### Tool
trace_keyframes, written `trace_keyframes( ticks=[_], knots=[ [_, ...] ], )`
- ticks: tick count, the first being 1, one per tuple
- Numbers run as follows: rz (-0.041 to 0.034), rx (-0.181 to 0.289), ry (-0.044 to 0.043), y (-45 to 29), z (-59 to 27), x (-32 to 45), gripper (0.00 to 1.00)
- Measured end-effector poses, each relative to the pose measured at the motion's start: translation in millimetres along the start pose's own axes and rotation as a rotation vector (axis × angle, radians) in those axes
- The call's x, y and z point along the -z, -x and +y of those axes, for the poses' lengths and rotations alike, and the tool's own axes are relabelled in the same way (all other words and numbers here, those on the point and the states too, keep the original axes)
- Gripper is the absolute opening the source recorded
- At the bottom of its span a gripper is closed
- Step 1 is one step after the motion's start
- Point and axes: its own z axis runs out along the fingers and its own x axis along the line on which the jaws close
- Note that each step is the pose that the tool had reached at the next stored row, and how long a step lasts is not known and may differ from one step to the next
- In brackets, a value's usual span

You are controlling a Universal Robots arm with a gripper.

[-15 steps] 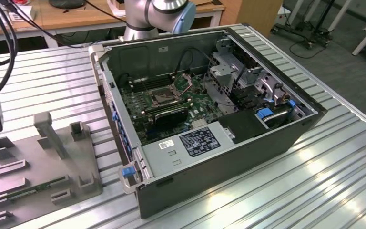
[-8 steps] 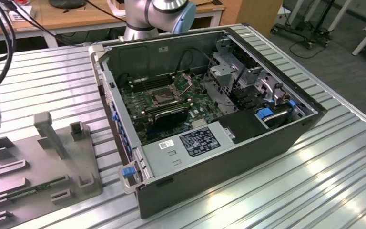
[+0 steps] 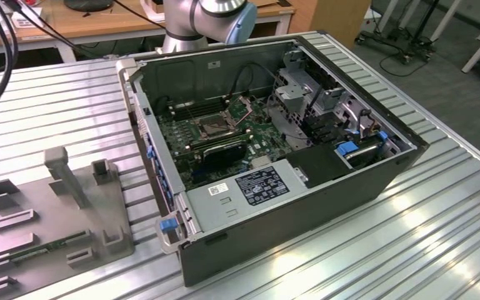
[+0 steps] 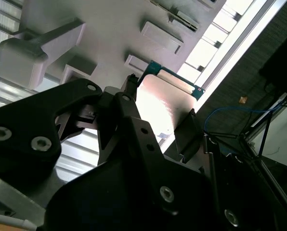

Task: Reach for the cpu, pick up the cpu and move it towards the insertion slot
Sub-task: 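Pick up the cpu and move it towards the insertion slot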

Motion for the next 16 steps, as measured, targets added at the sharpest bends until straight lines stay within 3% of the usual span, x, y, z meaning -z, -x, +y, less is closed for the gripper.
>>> trace_keyframes(
  ticks=[10, 16],
  knots=[
    [0.0, 0.0, 0.0, 0.2, 0.6, 11.7, 0.55],
    [0.0, 0.0, 0.0, 0.2, 0.6, 13.0, 0.55]
  ],
)
